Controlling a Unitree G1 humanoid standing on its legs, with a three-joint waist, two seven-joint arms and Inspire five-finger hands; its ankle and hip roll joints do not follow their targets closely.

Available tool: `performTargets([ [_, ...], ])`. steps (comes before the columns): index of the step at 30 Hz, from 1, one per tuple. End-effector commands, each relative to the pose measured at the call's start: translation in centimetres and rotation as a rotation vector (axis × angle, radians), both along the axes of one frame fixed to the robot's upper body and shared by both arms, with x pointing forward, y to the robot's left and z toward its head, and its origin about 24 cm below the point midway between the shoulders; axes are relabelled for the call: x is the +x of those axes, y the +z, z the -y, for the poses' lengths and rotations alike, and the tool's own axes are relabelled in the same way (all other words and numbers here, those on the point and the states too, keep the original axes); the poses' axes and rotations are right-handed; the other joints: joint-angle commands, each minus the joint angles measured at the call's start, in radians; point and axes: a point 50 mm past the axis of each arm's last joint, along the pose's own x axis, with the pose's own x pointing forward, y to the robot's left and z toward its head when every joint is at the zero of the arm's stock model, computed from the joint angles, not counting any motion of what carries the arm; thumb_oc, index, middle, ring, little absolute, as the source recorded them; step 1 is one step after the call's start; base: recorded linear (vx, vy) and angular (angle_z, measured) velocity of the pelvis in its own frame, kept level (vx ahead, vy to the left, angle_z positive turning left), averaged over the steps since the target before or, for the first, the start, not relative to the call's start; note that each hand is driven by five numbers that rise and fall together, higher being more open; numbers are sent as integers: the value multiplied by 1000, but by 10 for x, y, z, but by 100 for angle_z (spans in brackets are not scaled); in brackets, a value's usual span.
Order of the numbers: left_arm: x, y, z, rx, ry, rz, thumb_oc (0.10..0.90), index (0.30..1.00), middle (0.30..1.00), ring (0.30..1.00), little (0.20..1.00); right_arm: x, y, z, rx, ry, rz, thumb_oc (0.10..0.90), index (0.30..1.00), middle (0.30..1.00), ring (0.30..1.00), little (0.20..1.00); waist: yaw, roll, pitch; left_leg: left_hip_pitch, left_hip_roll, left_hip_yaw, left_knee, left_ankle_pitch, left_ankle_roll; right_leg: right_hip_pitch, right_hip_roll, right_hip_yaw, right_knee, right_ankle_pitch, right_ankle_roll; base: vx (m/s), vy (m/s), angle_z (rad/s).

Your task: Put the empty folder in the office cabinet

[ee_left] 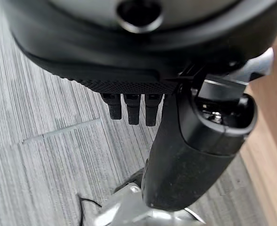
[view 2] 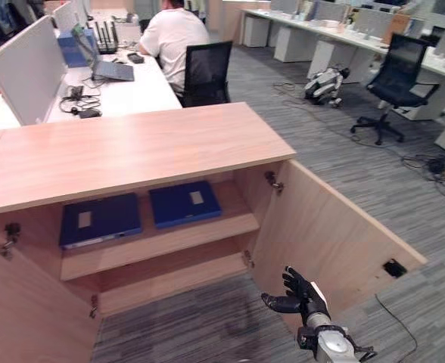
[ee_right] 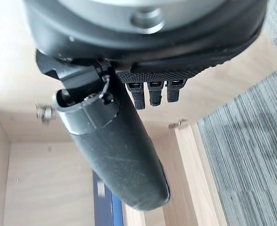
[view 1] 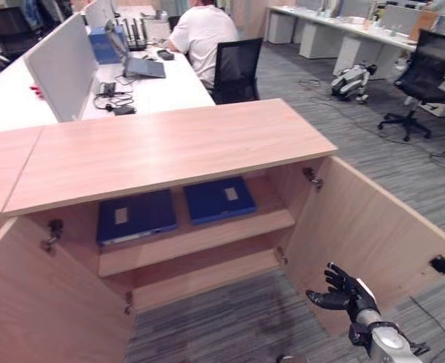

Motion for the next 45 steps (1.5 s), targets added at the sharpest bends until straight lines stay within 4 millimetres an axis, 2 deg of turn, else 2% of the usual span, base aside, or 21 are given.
performTargets([
  [1, 17, 3, -6, 15, -44, 23, 800, 900, 900, 900, 900, 26, 39, 11, -30, -32, 222, 800, 900, 900, 900, 900, -34, 36, 18, 22, -24, -96, 38, -139, 3, -31, 21, 33, -11, 2, 44, 50, -128, -70],
  [10, 31, 1, 6, -10, -21, 77, 800, 900, 900, 900, 900, -5, 35, 53, -144, -234, 165, 800, 900, 900, 900, 900, -108, 50, -8, 49, 34, -26, 51, -148, -30, 7, 102, 84, -87, -37, 23, 54, -162, -31],
  [15, 34, 0, 10, -20, -36, 81, 800, 900, 900, 900, 900, -11, 36, 63, -163, -275, 156, 800, 900, 900, 900, 900, -123, 59, -11, 51, 50, -20, 63, -151, -41, 17, 118, 94, -99, -46, 14, 42, -97, -13],
  [16, 36, 0, 12, -25, -54, 79, 800, 900, 900, 900, 900, -12, 42, 77, -191, -348, 176, 800, 900, 900, 900, 900, -139, 69, -9, 55, 65, -14, 72, -151, -52, 26, 134, 103, -110, -56, 7, 74, -156, -2],
  [20, 38, -1, 15, -24, -75, 73, 800, 900, 900, 900, 900, -7, 57, 97, -216, -465, 249, 800, 900, 900, 900, 900, -145, 83, -9, 57, 76, -15, 82, -154, -61, 38, 146, 105, -117, -67, -2, 67, -110, -11],
  [21, 40, -1, 16, -23, -92, 73, 800, 900, 900, 900, 900, -2, 70, 112, -242, -534, 305, 800, 900, 900, 900, 900, -144, 90, -8, 57, 81, -21, 87, -153, -67, 43, 150, 102, -116, -74, -7, 38, -63, -7],
  [22, 41, -1, 16, -24, -92, 74, 800, 900, 900, 900, 900, -2, 71, 112, -243, -534, 306, 800, 900, 900, 900, 900, -144, 91, -7, 57, 82, -21, 87, -153, -67, 43, 150, 102, -116, -74, -7, 58, -89, -4],
  [24, 43, -1, 18, -23, -109, 76, 800, 900, 900, 900, 900, 6, 85, 121, -267, -561, 361, 800, 900, 900, 900, 900, -141, 96, -8, 58, 84, -26, 89, -150, -72, 49, 152, 102, -118, -80, -12, 45, -65, 4],
  [26, 47, -1, 19, -27, -126, 83, 800, 900, 900, 900, 900, 16, 105, 132, -300, -563, 423, 800, 900, 900, 900, 900, -134, 101, -6, 56, 86, -33, 88, -145, -77, 53, 153, 94, -119, -84, -14, 40, -85, 2],
  [27, 51, 0, 20, -31, -145, 90, 800, 900, 900, 900, 900, 26, 124, 139, -345, -541, 465, 800, 900, 900, 900, 900, -126, 103, -6, 56, 87, -42, 84, -137, -83, 58, 152, 87, -122, -87, -16, 29, -76, 5],
  [31, 55, 1, 20, -29, -163, 95, 800, 900, 900, 900, 900, 43, 161, 153, -419, -537, 553, 800, 900, 900, 900, 900, -109, 110, 0, 55, 87, -62, 81, -128, -93, 72, 149, 65, -127, -95, -21, -5, -71, 16],
  [32, 56, 1, 18, -17, -160, 92, 800, 900, 900, 900, 900, 47, 167, 153, -427, -532, 571, 800, 900, 900, 900, 900, -109, 103, 5, 45, 86, -50, 81, -104, -94, 63, 147, 59, -125, -81, -30, -72, -89, 14],
  [34, 57, 2, 16, -11, -165, 90, 800, 900, 900, 900, 900, 51, 175, 154, -434, -523, 590, 800, 900, 900, 900, 900, -108, 111, 3, 55, 84, -68, 75, -120, -98, 76, 148, 59, -127, -99, -24, 14, -48, 17],
  [35, 51, 1, 13, 4, -162, 69, 800, 900, 900, 900, 900, 60, 194, 153, -437, -478, 642, 800, 900, 900, 900, 900, -102, 107, 3, 49, 81, -62, 66, -89, -103, 72, 144, 45, -123, -89, -35, 23, -53, 23],
  [38, 47, 1, 12, 9, -161, 59, 800, 900, 900, 900, 900, 65, 199, 151, -436, -445, 654, 800, 900, 900, 900, 900, -100, 108, 4, 51, 80, -66, 63, -86, -104, 74, 143, 41, -122, -92, -37, -17, -45, 20],
  [39, 42, 1, 9, 19, -163, 41, 800, 900, 900, 900, 900, 74, 208, 144, -437, -372, 668, 800, 900, 900, 900, 900, -92, 107, 4, 53, 79, -70, 58, -82, -107, 78, 143, 35, -123, -94, -41, -5, -36, 10],
  [41, 39, 1, 7, 22, -163, 32, 800, 900, 900, 900, 900, 79, 210, 138, -422, -322, 672, 800, 900, 900, 900, 900, -89, 105, 4, 54, 79, -73, 56, -79, -109, 81, 143, 30, -125, -93, -42, -10, -36, 3],
  [42, 37, 1, 5, 26, -170, 24, 800, 900, 900, 900, 900, 92, 209, 120, -390, -181, 658, 800, 900, 900, 900, 900, -79, 101, 5, 54, 79, -76, 55, -73, -112, 83, 143, 23, -127, -91, -44, -13, -24, 6],
  [43, 37, 1, 5, 26, -170, 24, 800, 900, 900, 900, 900, 92, 210, 120, -390, -181, 659, 800, 900, 900, 900, 900, -79, 101, 5, 54, 79, -77, 55, -73, -112, 83, 143, 23, -127, -91, -44, -18, -40, 6],
  [44, 36, 1, 5, 25, -177, 17, 800, 900, 900, 900, 900, 100, 208, 105, -379, -66, 639, 800, 900, 900, 900, 900, -73, 96, 5, 54, 80, -79, 54, -69, -114, 85, 144, 19, -130, -91, -46, -15, -42, 11],
  [45, 35, 2, 2, 24, -192, 12, 800, 900, 900, 900, 900, 110, 207, 75, -337, 131, 624, 800, 900, 900, 900, 900, -64, 89, 4, 53, 82, -81, 53, -66, -116, 85, 146, 16, -131, -89, -48, -21, -48, 13],
])
